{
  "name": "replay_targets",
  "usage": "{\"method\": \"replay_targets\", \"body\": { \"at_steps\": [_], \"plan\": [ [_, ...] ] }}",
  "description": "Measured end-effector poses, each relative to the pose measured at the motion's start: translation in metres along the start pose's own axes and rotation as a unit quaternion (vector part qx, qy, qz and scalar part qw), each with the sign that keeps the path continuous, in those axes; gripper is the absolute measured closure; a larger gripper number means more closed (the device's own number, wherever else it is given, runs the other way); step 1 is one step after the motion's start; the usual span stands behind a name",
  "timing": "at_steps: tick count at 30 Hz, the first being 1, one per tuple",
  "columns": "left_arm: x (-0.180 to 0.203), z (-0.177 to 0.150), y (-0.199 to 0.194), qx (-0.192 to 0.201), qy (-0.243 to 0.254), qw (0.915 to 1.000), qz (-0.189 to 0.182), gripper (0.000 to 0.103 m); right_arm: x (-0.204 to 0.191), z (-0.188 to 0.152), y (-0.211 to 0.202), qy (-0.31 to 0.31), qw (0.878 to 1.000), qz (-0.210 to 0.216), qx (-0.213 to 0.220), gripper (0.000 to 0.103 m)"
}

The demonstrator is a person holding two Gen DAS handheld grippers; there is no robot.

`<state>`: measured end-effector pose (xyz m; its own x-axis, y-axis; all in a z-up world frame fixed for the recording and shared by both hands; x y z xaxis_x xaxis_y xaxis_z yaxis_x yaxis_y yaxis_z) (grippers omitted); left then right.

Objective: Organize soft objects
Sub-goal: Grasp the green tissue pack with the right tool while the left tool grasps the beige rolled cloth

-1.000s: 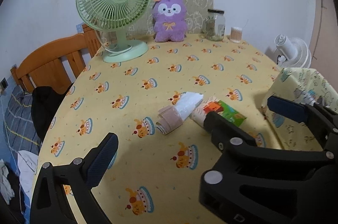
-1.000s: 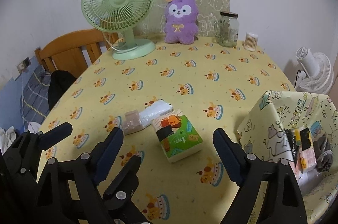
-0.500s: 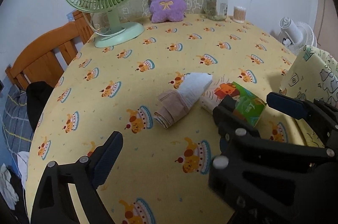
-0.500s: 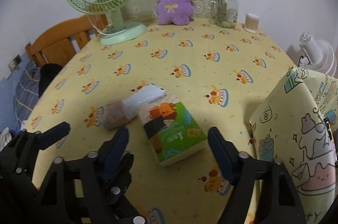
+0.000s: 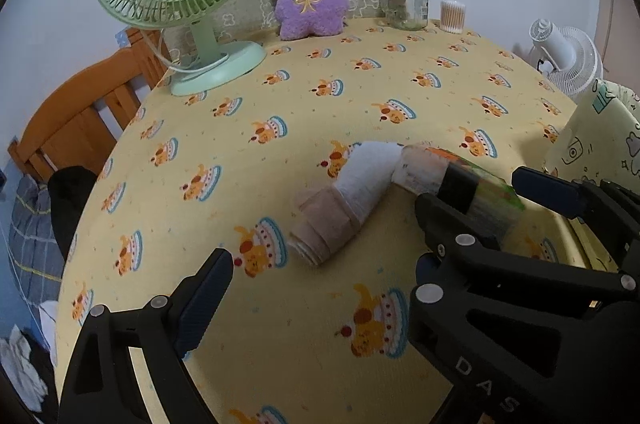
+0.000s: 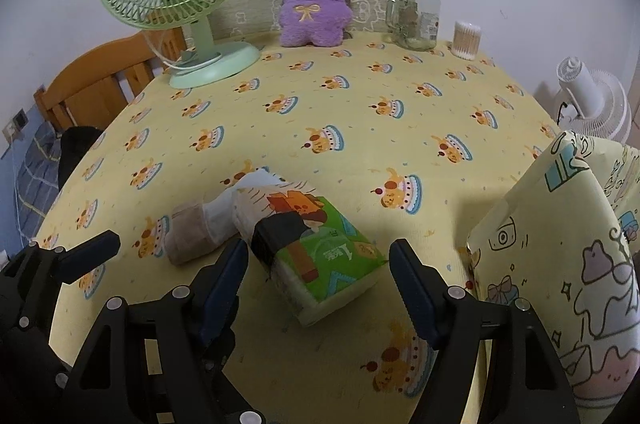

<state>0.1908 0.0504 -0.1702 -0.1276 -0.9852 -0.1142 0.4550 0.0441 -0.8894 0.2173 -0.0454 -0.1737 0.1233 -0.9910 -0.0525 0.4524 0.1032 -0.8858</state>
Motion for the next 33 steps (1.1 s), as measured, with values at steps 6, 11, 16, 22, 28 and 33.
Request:
{"method": "replay_targets", "body": {
  "at_steps": [6, 11, 16, 22, 28, 33],
  "plan": [
    [0.004, 0.013, 0.003, -0.003, 0.028, 0.9995, 0.014, 0.009, 0.009, 0.008, 0.008, 0.019, 1.0, 0.009, -0.02, 0.047],
    [0.01, 0.024, 0.008, -0.009, 0.045, 0.9989, 0.003, 0.016, 0.014, 0.012, 0.01, 0.03, 0.999, 0.015, -0.021, 0.064],
    [0.007, 0.033, 0.02, -0.027, 0.039, 0.9988, -0.013, 0.031, 0.017, 0.015, 0.012, 0.041, 0.998, 0.029, -0.026, 0.069],
    [0.01, 0.034, 0.022, -0.019, 0.041, 0.9985, -0.029, 0.048, 0.02, 0.018, 0.015, 0.045, 0.998, 0.04, -0.031, 0.074],
    [0.016, 0.033, 0.02, -0.017, 0.054, 0.9969, -0.055, 0.075, 0.018, 0.017, 0.014, 0.041, 0.998, 0.044, -0.031, 0.074],
    [0.016, 0.028, 0.017, -0.014, 0.054, 0.9976, -0.042, 0.083, 0.014, 0.013, 0.012, 0.03, 0.998, 0.043, -0.033, 0.076]
  ]
}}
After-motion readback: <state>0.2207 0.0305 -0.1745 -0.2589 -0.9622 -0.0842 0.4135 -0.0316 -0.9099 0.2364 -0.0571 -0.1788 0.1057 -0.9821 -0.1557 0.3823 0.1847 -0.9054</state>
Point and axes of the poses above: each gripper's, at about its wrist camera, not at the fingertips, and y roughly the way its jaws point, x to its right, z to its top, the point moved 2 cm from there along y, roughly the way its jaws point, and after that the axes turned 13 degrees about -x, right-handed, at the moved point
